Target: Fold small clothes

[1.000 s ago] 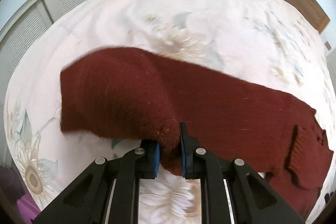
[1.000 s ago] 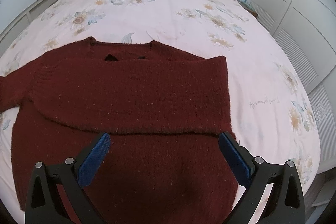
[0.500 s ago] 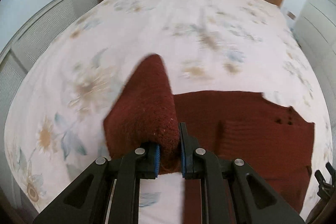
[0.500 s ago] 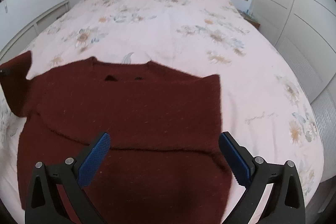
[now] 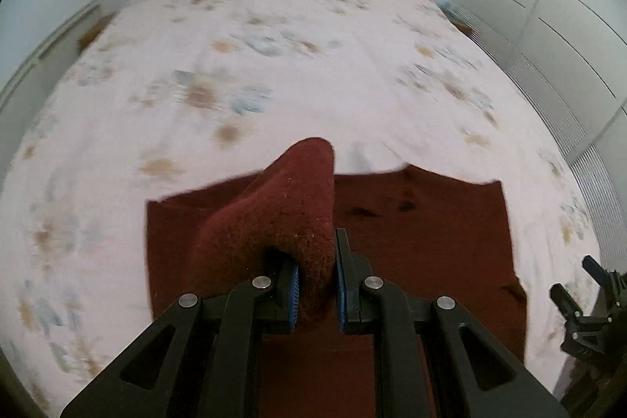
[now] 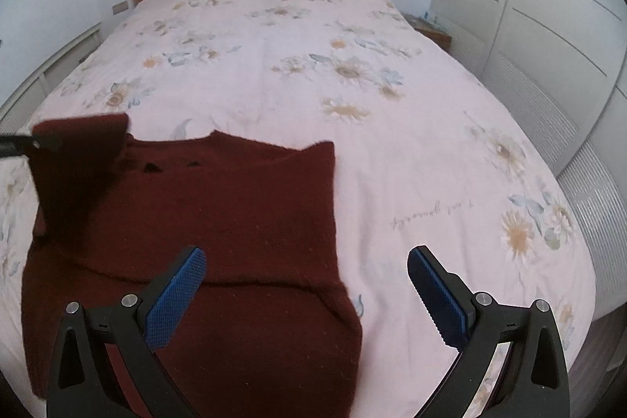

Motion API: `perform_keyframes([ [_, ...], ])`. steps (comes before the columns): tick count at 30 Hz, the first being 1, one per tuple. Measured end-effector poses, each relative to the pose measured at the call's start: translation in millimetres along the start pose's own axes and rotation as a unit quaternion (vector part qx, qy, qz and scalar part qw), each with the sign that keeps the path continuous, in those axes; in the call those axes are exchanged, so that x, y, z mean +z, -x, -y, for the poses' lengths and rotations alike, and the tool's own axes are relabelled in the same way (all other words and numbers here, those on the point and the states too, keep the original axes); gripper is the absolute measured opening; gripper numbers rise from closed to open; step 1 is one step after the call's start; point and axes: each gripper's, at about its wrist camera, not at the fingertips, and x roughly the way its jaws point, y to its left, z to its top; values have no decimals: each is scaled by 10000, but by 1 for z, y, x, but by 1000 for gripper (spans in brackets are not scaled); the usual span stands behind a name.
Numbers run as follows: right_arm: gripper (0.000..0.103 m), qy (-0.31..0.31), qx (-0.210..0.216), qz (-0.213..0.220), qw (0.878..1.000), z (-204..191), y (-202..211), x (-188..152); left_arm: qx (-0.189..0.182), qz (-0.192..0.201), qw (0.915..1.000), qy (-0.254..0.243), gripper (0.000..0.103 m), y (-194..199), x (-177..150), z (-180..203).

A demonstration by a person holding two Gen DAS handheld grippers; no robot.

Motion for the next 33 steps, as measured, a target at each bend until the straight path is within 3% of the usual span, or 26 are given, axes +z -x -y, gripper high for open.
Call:
perform_keyframes([
  [5,103,-76,84,-181,9998,2,-10,-14,201,-409,9983,-365,12,-58,-17,31],
  [12,103,-97,155,-280,9994,-3,-16,-24,572,-844,9928,-634,17,-98,-40,32],
  [14,103,-107,176,-293,9994,-5,-16,-25,532,-979,9919,-614,24,-101,-45,29],
  [16,103,-98,197,-296,9993,-6,-16,-25,541,-1061,9915,-519,43,-101,-48,24],
  [18,103,-85,193,-283,9994,-7,-14,-24,595,-1072,9913,-469,53,-99,-49,22],
  [22,103,-129,203,-265,9994,-6,-13,-23,429,-1165,9917,-343,88,-94,-51,15],
  [24,103,-138,208,-274,9993,-7,-13,-24,302,-1194,9920,-279,97,-91,-53,12],
  [33,103,-28,251,-357,9990,-18,-15,-26,157,-1211,9906,-620,102,-68,-76,-12],
])
